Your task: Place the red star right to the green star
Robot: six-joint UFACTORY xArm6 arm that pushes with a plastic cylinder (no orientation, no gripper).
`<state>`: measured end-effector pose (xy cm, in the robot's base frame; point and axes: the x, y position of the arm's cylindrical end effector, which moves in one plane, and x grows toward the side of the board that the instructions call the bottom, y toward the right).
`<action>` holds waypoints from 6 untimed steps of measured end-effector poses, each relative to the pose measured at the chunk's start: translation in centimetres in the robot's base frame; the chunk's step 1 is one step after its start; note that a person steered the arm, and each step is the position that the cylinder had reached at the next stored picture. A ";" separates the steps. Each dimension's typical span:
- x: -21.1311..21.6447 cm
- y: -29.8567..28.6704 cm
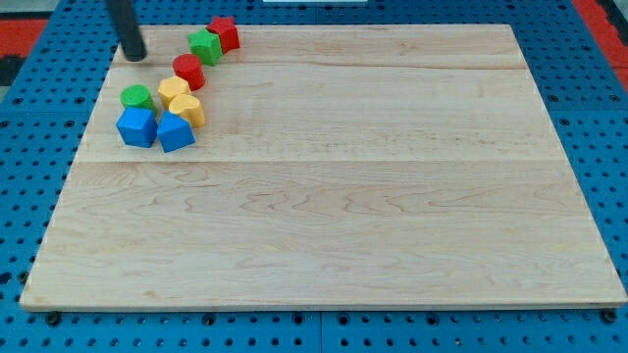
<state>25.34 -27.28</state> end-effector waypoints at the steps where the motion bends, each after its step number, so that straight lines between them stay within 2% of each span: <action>1: -4.0 -0.1; 2: -6.1 5.3; 4: -6.0 17.4; 5: -6.0 16.3; 6: -5.7 9.7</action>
